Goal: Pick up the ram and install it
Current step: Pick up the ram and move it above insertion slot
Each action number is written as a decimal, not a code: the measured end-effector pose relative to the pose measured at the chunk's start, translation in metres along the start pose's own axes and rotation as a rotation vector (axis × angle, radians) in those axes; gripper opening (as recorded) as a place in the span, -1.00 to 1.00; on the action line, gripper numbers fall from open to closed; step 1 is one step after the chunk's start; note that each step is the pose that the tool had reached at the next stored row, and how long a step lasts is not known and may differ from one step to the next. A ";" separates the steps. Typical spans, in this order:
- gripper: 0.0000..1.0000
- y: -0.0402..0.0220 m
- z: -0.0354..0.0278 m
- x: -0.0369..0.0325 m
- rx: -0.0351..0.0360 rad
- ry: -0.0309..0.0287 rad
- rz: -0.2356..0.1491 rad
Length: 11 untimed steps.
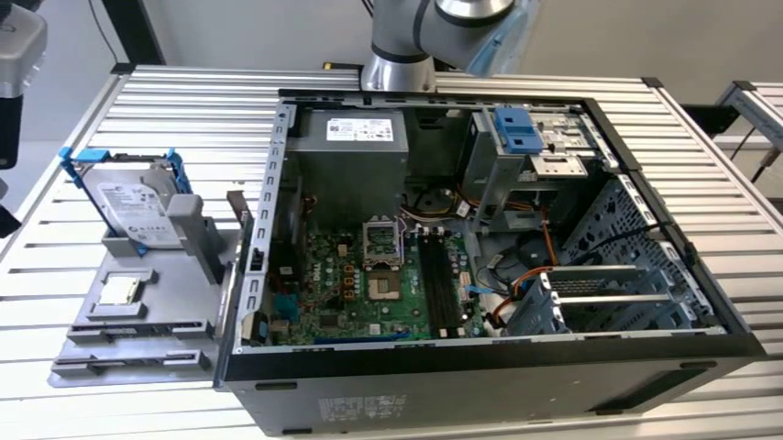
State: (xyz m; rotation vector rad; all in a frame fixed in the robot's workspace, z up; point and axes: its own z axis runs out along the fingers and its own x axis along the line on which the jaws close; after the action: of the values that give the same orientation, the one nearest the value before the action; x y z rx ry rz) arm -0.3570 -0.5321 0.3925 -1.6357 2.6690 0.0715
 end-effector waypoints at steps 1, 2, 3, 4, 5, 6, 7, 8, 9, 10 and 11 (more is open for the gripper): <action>-1.00 0.0000 0.0000 0.0000 0.0119 -0.0055 -0.027; -1.00 0.0000 0.0001 0.0000 0.0198 -0.0094 -0.047; -1.00 0.0000 0.0000 0.0000 0.0264 -0.0124 -0.065; -1.00 0.0000 0.0001 0.0000 0.0320 -0.0151 -0.081; -1.00 0.0000 0.0000 0.0001 0.0369 -0.0173 -0.097; -1.00 0.0000 0.0000 0.0000 0.0432 -0.0202 -0.121; -1.00 -0.0001 0.0000 0.0000 0.0466 -0.0219 -0.139; -1.00 -0.0001 -0.0001 0.0000 0.0485 -0.0230 -0.163; -1.00 0.0000 0.0000 0.0000 0.0486 -0.0232 -0.179; -1.00 0.0001 0.0001 0.0000 0.0475 -0.0232 -0.205; -1.00 0.0001 0.0001 0.0000 0.0467 -0.0231 -0.222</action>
State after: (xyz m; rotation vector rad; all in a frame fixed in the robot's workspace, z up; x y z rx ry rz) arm -0.3571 -0.5321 0.3924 -1.8909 2.4339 0.0255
